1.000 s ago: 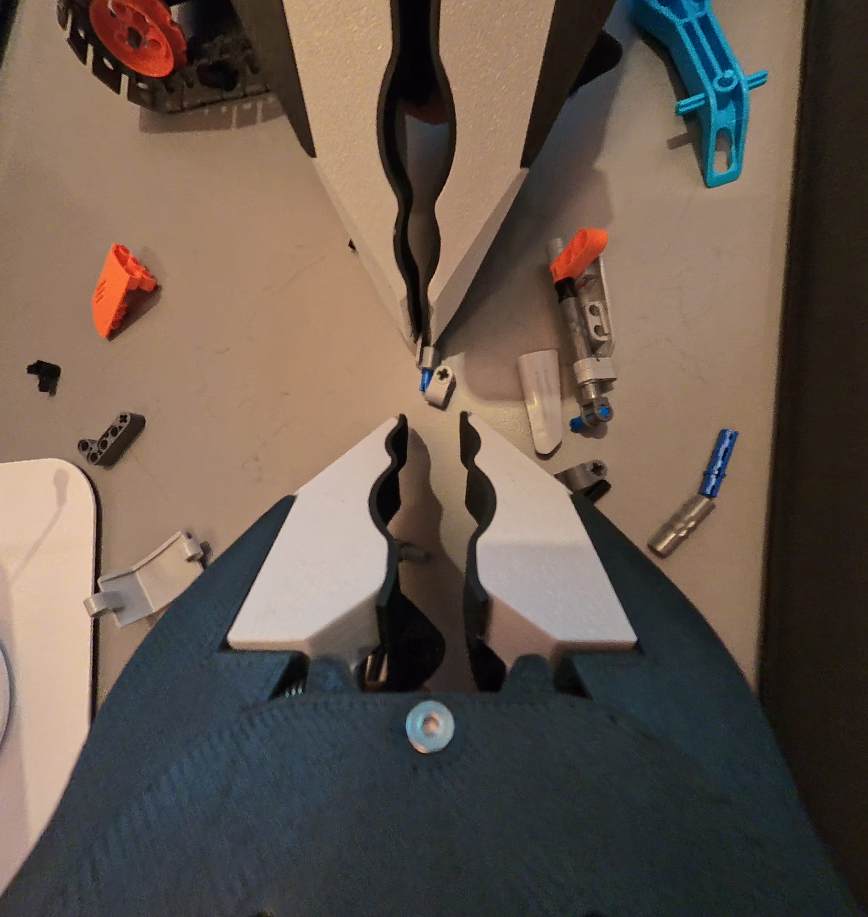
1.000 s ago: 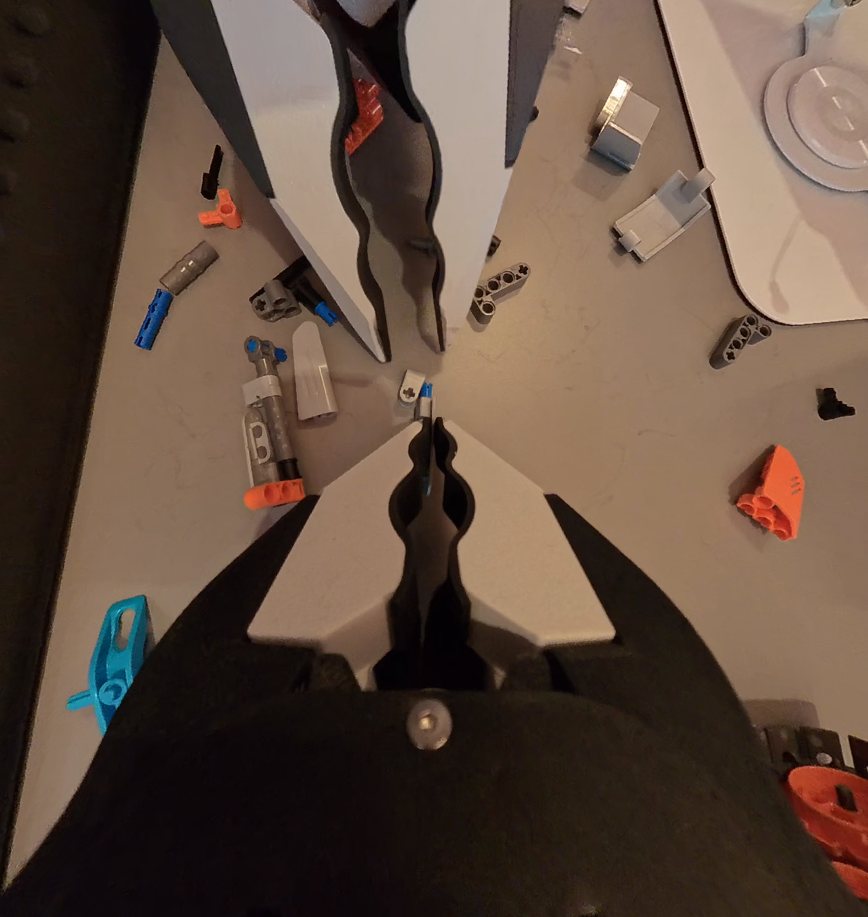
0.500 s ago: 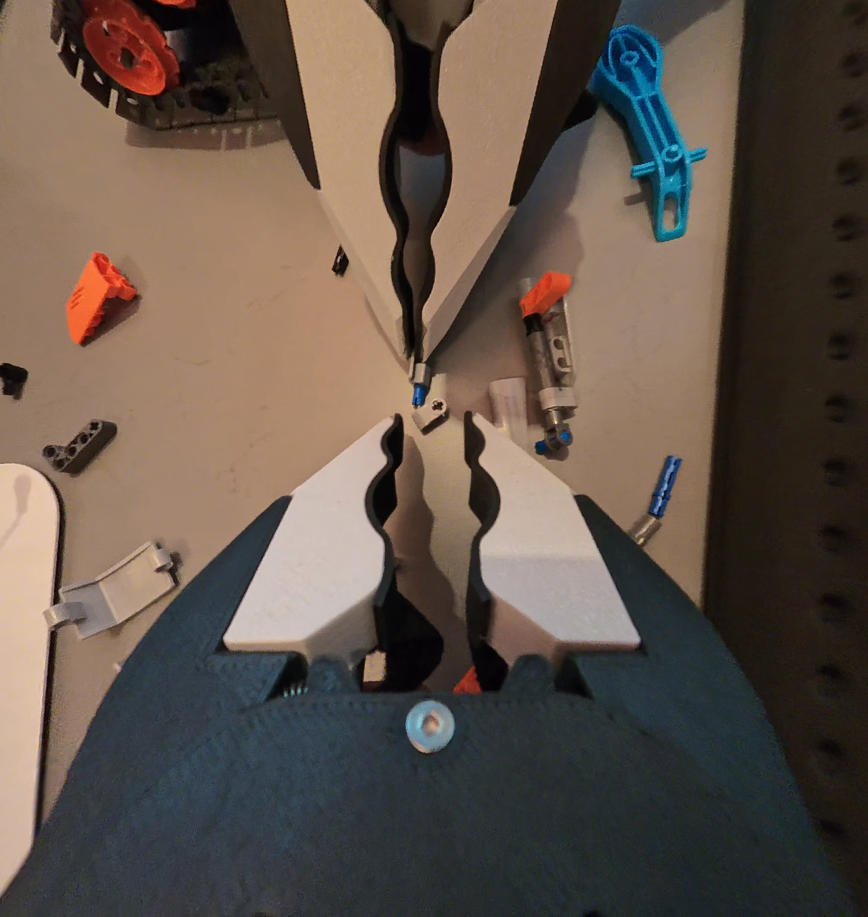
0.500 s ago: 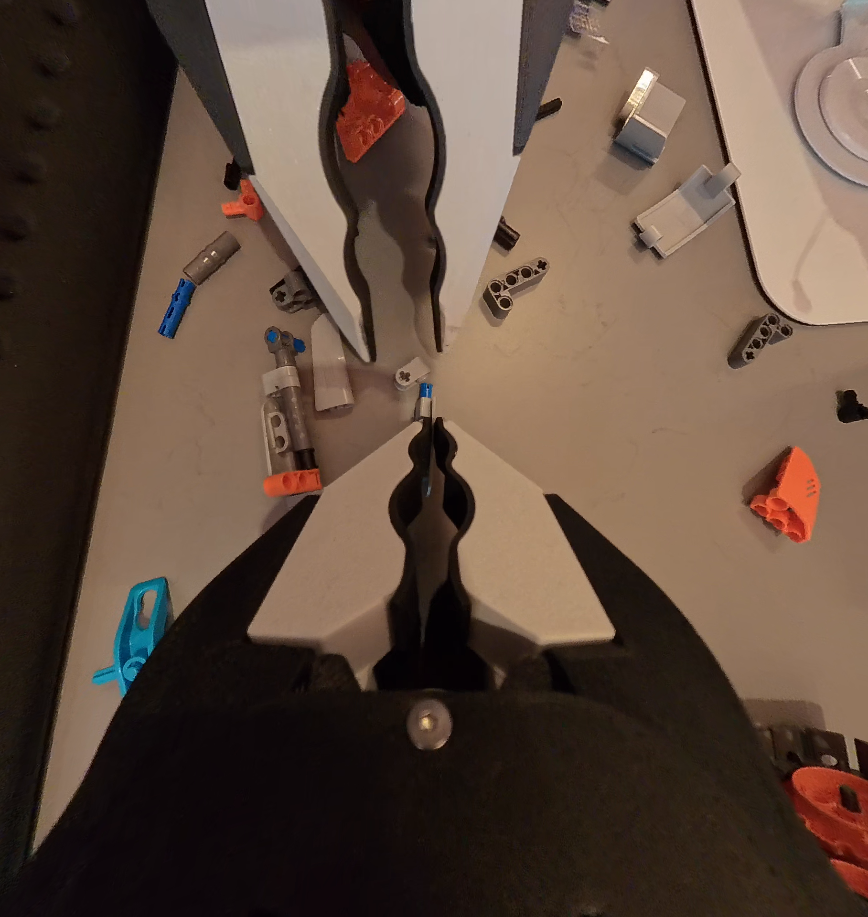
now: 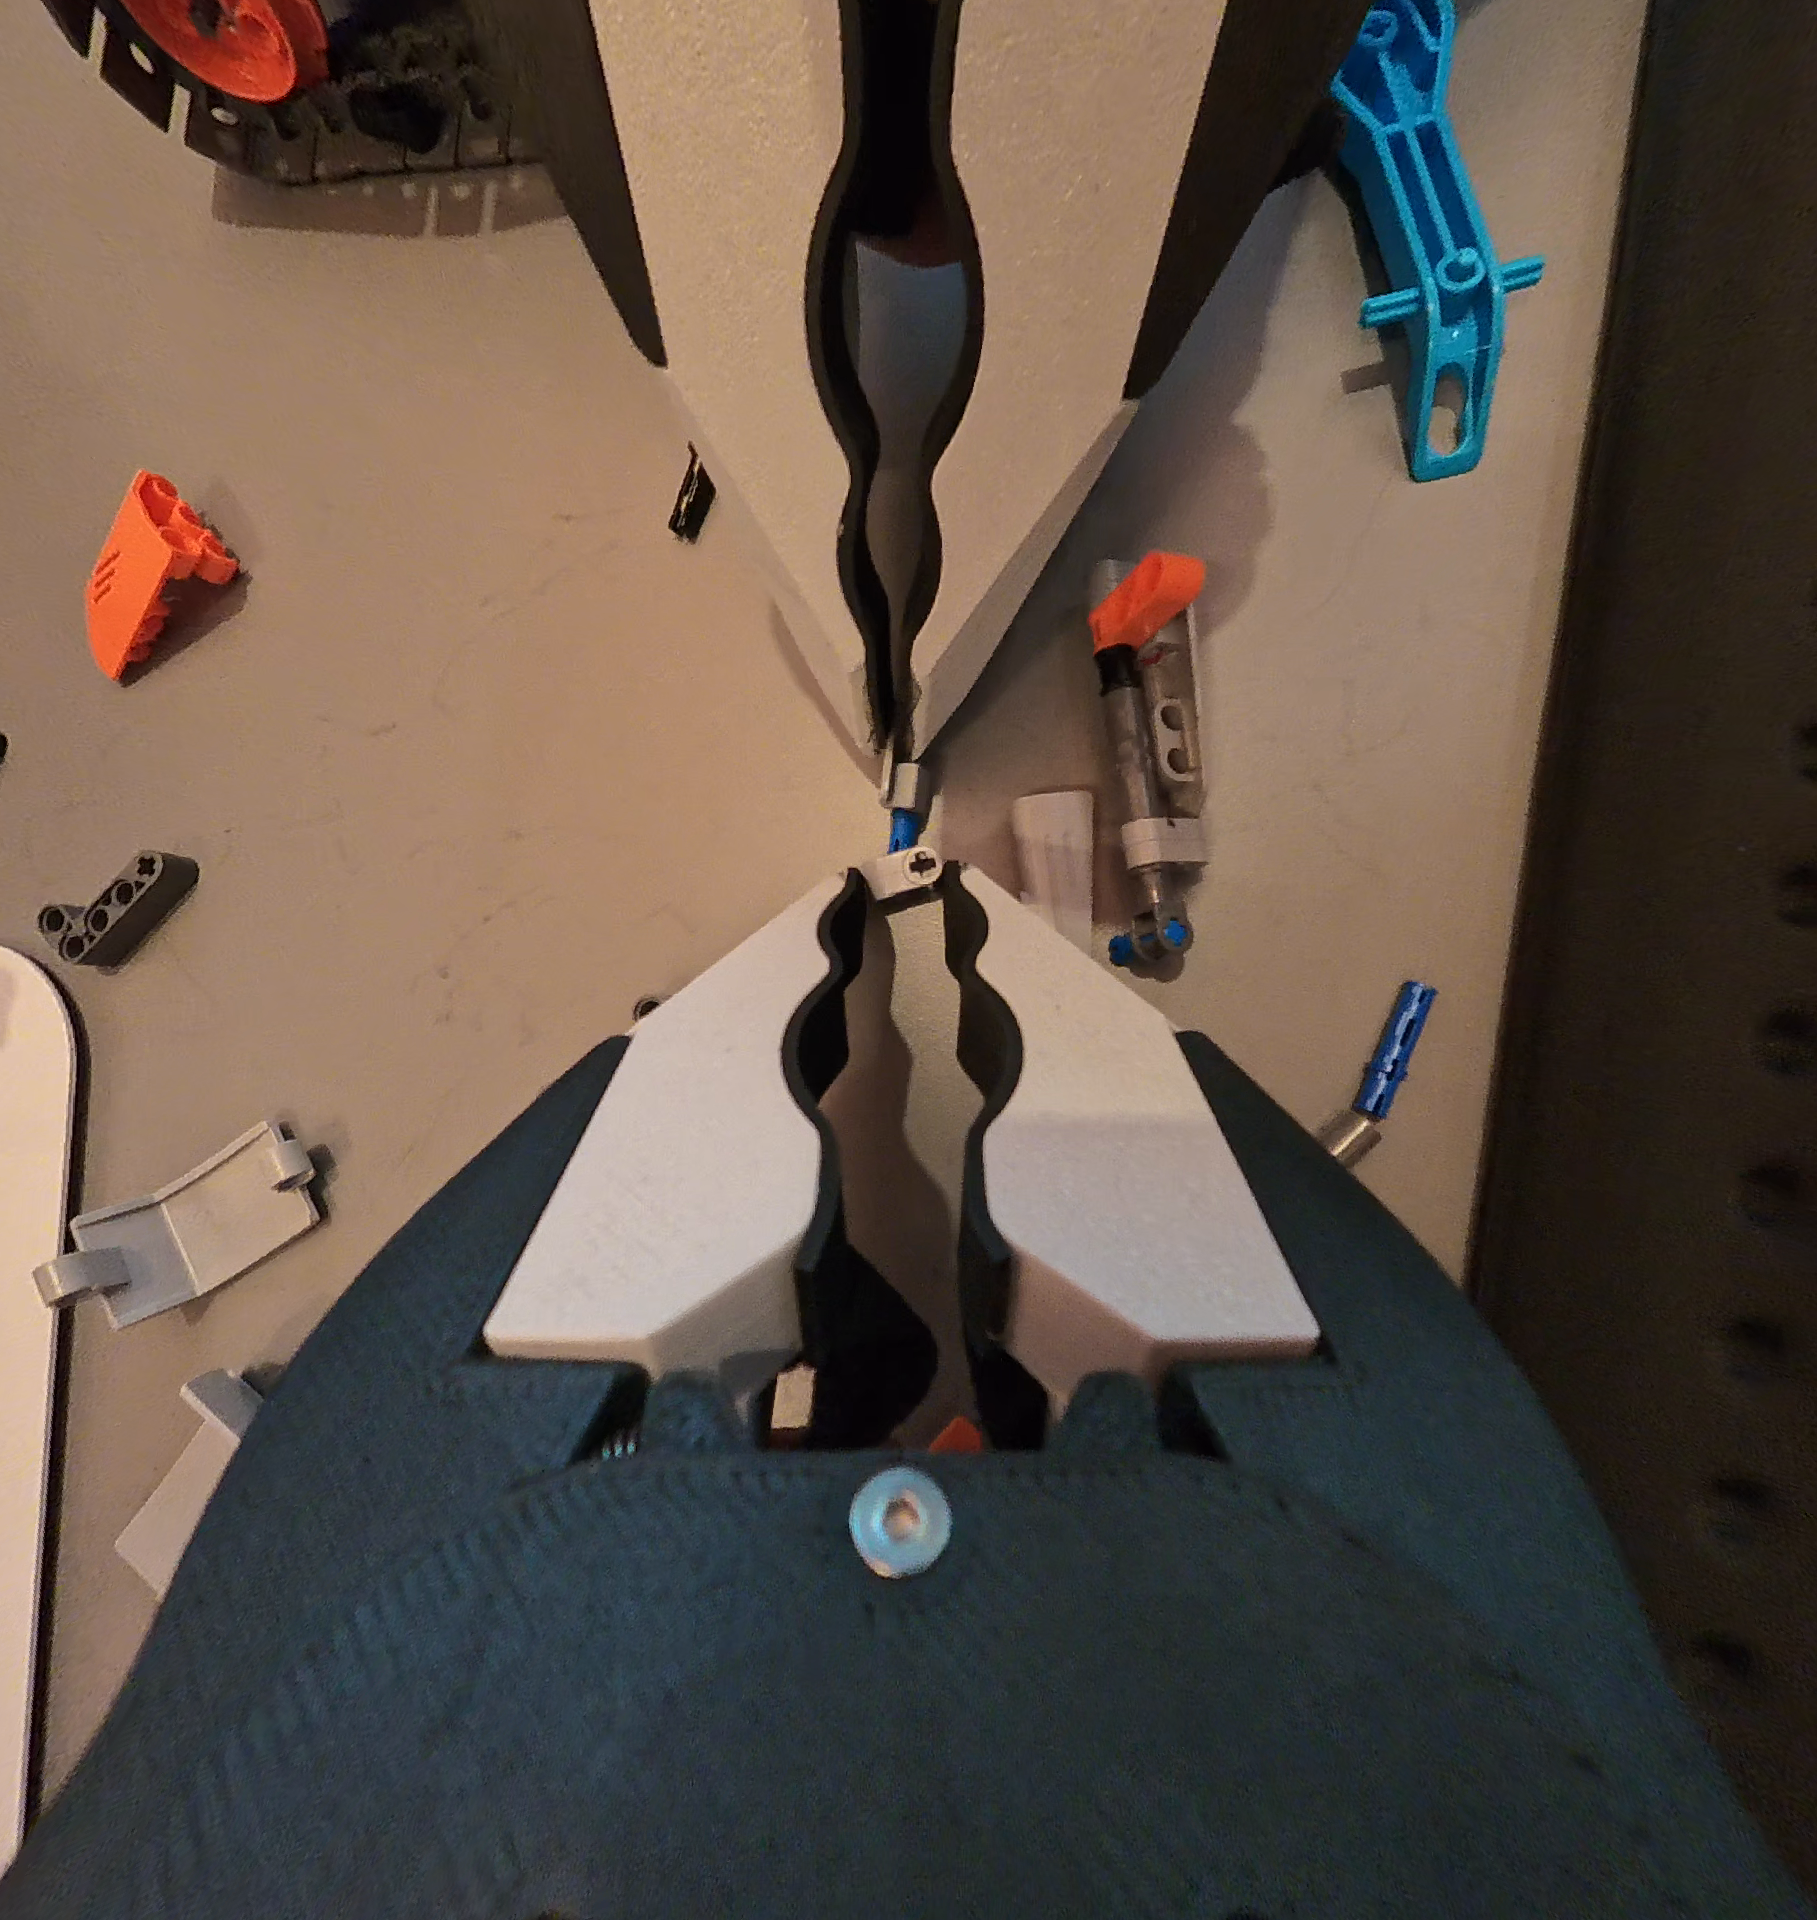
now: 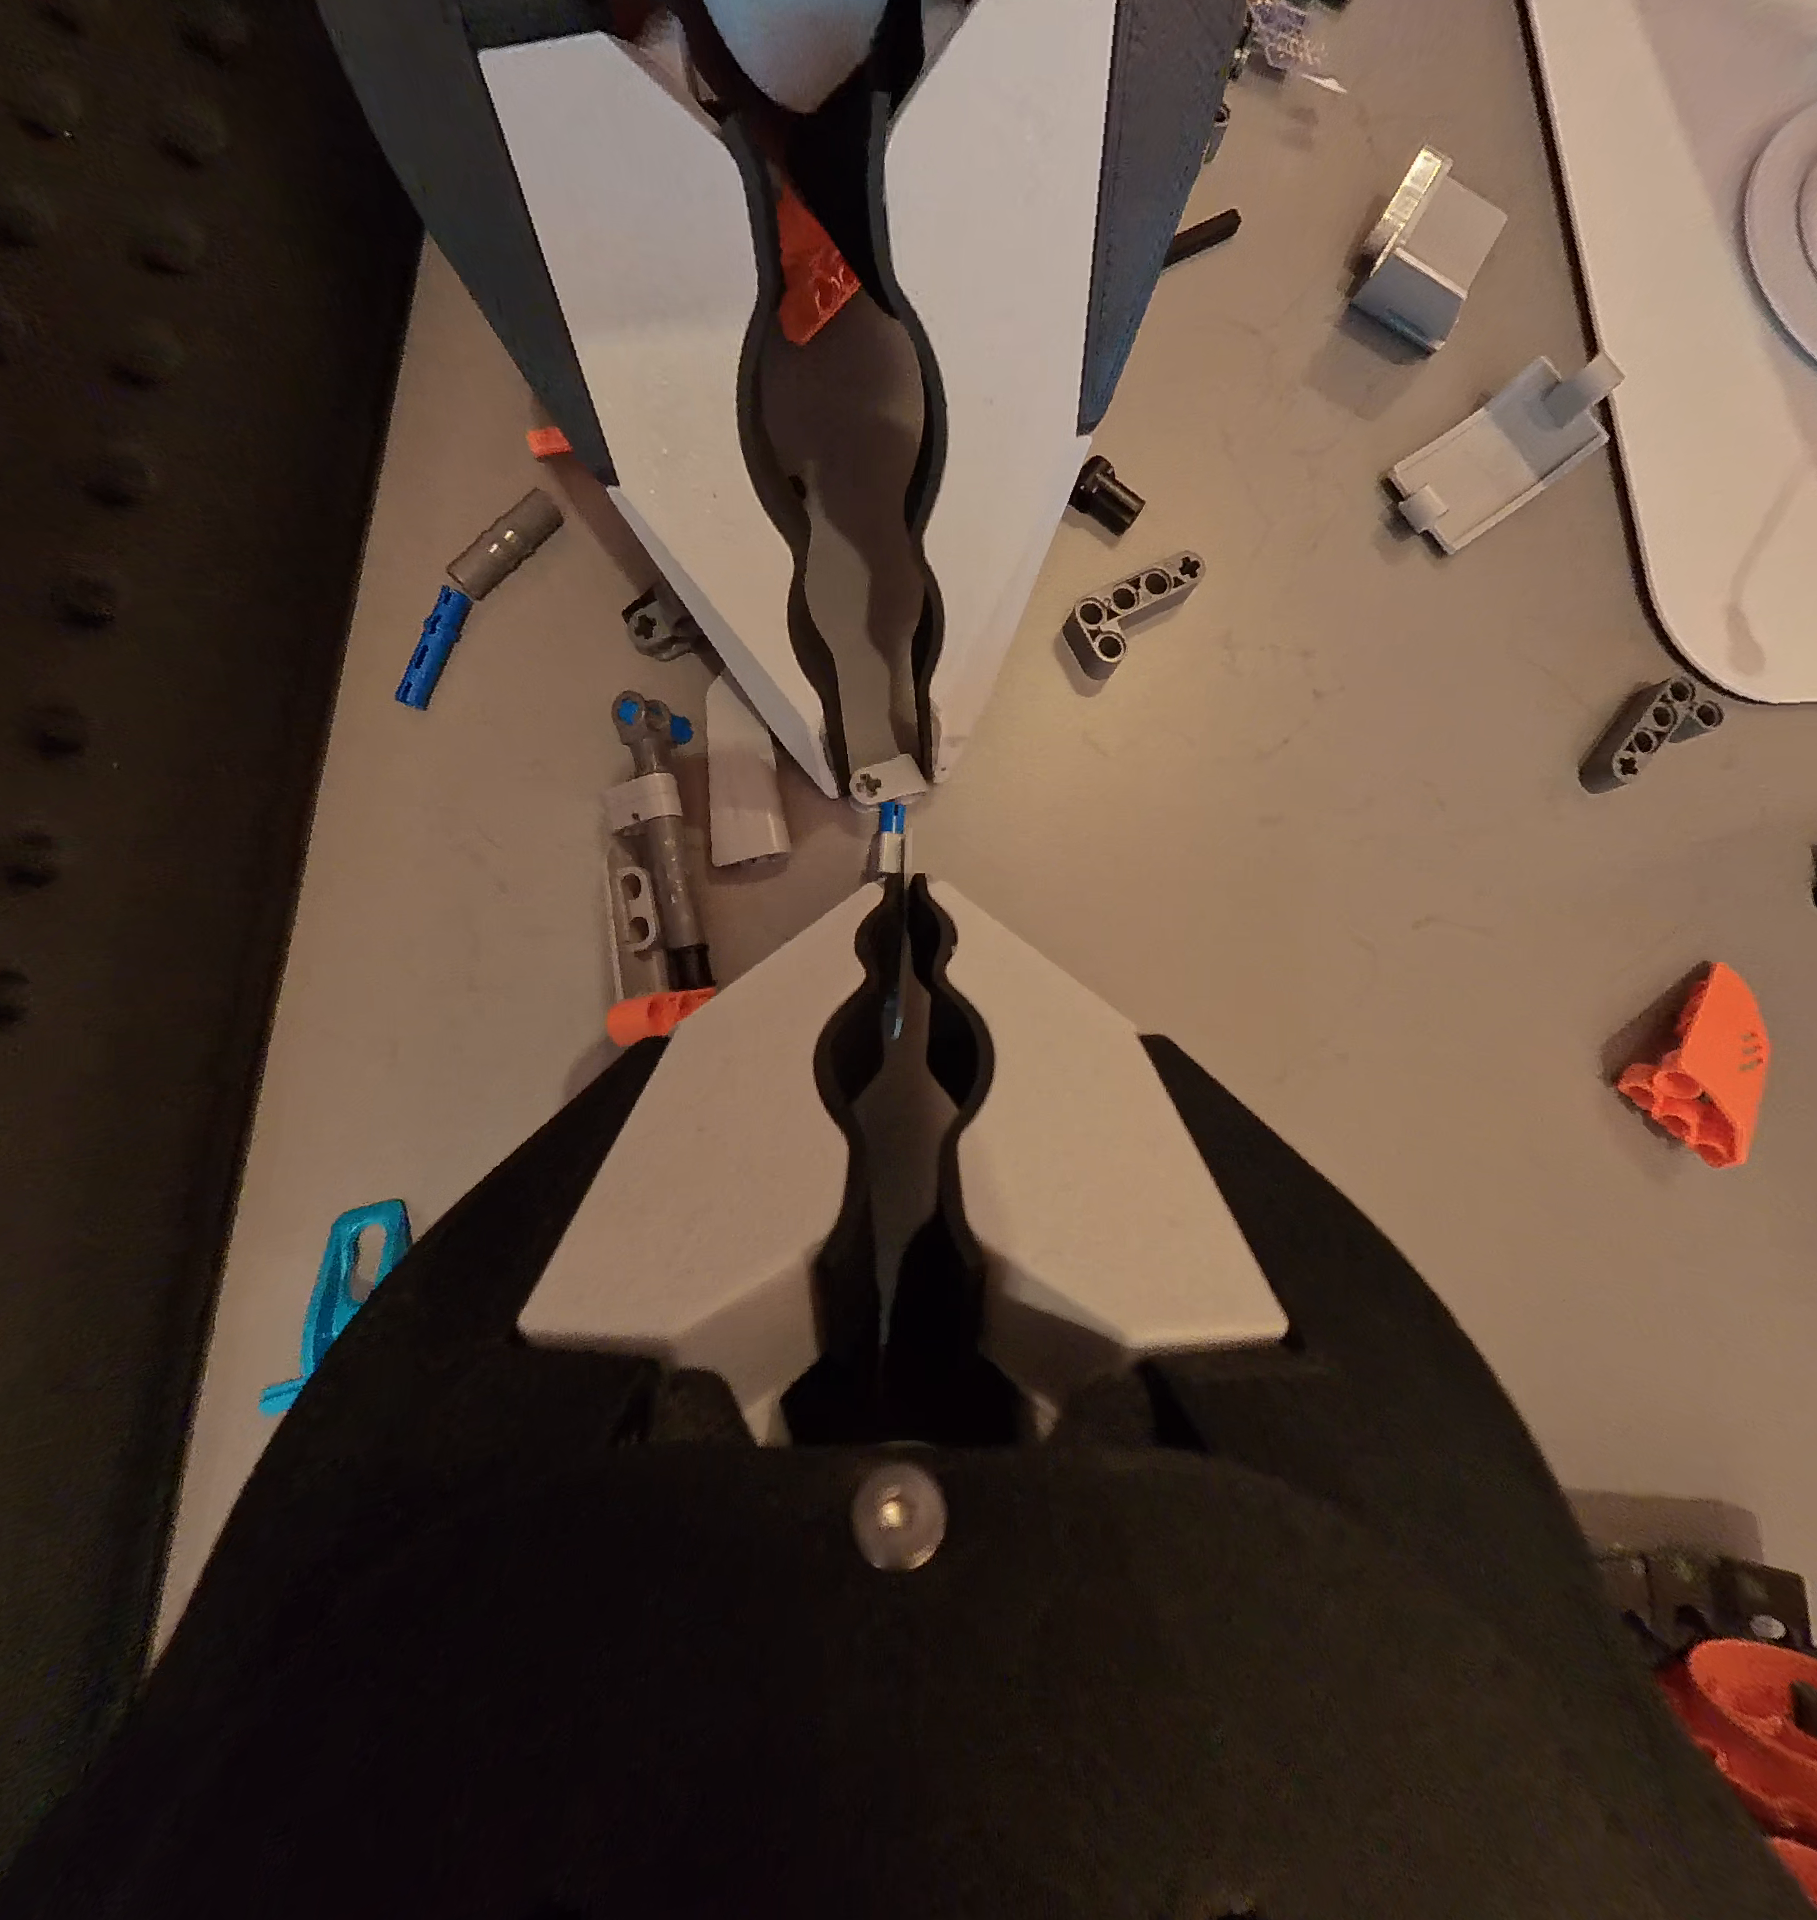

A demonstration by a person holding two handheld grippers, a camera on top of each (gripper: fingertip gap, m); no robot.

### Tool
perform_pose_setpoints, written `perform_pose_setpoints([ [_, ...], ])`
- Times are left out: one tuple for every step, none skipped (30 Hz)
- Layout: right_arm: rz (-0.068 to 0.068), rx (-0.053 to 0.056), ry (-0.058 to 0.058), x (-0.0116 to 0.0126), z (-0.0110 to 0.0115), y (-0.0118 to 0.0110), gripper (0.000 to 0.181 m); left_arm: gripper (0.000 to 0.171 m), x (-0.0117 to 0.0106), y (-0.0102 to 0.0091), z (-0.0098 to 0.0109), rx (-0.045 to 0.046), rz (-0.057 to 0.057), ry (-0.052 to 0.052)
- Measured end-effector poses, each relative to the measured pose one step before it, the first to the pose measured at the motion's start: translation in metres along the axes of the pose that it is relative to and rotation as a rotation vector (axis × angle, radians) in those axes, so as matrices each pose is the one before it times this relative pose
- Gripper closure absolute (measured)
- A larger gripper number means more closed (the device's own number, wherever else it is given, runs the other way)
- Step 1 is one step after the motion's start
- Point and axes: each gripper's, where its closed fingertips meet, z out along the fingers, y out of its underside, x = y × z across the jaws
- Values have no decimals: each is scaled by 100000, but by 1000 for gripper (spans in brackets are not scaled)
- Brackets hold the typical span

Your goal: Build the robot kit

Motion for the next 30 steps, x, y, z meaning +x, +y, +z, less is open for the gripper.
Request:
perform_pose_setpoints([
  [247, -151, 14, -14, 3, -9, 181, 158, 1, -11, 11, 319, 131, 153],
  [-52, 61, 266, 39, 3, -22, 181, 158, -46, 11, 2, 47, -363, -27],
  [-86, 175, 79, -4, 5, -35, 181, 158, -8, -9, -3, -15, -98, -12],
  [154, -56, -121, -24, 20, 12, 181, 158, 42, -20, 13, 59, 478, 45],
  [23, -28, -124, -16, -8, 11, 181, 158, 23, -17, 13, 56, 567, 21],
  [-143, 97, -130, -3, -35, 5, 181, 158, -62, -31, 15, 74, 253, -53],
  [57, -81, -145, 5, -17, 45, 181, 157, -83, -44, 34, 231, 317, -110],
  [176, -214, -218, -6, -25, 48, 181, 155, -92, -10, 0, 121, 338, -129],
  [-15, -176, -170, -12, -45, 34, 181, 155, -252, 101, -47, -610, -64, -1050],
  [-47, 72, 26, 4, -26, -20, 181, 155, -232, 111, -110, -478, 381, -1114],
  [141, -57, -114, -26, -4, 8, 181, 154, -25, -41, -180, 552, -324, 111],
  [34, -255, 13, 0, 19, 38, 181, 153, 103, -167, -206, 1092, -967, 804],
  [89, -76, 173, 24, 3, 2, 181, 152, 78, -78, -147, 121, -792, 267],
  [59, 44, -260, -33, 4, -22, 181, 151, 161, -44, -47, -171, 562, 80],
  [-62, 53, -352, -74, 24, -20, 181, 151, 216, -53, 53, -175, 795, 249],
  [54, -12, 134, 9, 11, -13, 181, 150, 69, -27, 143, -385, 615, -431],
  [94, -31, 138, 19, 6, -5, 181, 150, -112, 32, 185, -672, 1108, -1299],
  [82, -27, 73, 17, -5, 10, 181, 150, -169, 157, 212, -1291, 1021, -1255],
  [11, -70, 425, 71, -8, 16, 181, 151, -61, -70, 114, 263, 193, -133],
  [-57, -108, 301, 62, -17, 28, 181, 151, -28, -6, 61, -92, -419, 368],
  [50, -36, -19, 18, -1, 23, 181, 153, -164, 47, 39, -335, 26, -800],
  [146, 28, 61, 26, -10, 15, 181, 157, -43, 36, 18, -173, 674, -298],
  [98, 65, 163, 49, 9, 7, 181, 157, 32, -39, 9, 397, 29, 64],
  [35, 180, 200, 50, 14, -7, 181, 157, 23, -13, 16, 282, -265, 123],
  [95, 241, 205, 54, 28, -11, 181, 157, -1, 11, -7, 233, 113, -40],
  [106, 169, 251, 61, 16, -7, 181, 157, 23, -3, -2, 309, 119, 62],
  [17, 65, 317, 68, -2, 2, 181, 157, 61, -1, -20, 264, 366, 325],
  [116, 96, 311, 72, 5, 10, 181, 157, 57, -9, -15, 245, 359, 239],
  [318, 280, 141, 58, 19, 2, 181, 157, 16, -23, 8, 375, 212, 3],
  [260, 381, 26, 30, 35, -25, 181, 157, 67, -16, 3, 471, -28, 352],
])
